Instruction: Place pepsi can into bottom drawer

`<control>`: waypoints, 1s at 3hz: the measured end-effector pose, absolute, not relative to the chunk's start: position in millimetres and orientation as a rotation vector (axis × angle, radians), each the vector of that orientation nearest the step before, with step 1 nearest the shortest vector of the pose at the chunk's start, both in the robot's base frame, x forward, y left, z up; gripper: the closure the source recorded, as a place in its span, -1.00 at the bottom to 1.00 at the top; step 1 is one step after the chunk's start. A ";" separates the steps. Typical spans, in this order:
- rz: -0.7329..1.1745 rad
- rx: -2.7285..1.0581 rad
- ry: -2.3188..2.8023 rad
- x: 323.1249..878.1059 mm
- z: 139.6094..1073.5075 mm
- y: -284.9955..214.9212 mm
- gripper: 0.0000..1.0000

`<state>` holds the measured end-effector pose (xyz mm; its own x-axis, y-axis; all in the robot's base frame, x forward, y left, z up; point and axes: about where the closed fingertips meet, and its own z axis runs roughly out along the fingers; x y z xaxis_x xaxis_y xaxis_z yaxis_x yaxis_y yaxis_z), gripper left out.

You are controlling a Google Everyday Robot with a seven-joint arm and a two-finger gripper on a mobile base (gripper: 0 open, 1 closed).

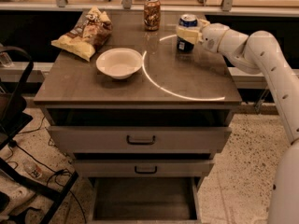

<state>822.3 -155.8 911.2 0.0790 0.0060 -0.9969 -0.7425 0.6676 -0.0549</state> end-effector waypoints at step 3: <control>0.591 -0.738 1.387 741.9 993.3 -227.9 1.00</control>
Offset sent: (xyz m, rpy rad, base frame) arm -0.0588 -0.0901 0.1003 -0.0331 -0.0232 -0.0174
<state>741.9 -227.9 993.3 0.1065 -0.0527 -0.9929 -0.7522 0.6489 -0.1151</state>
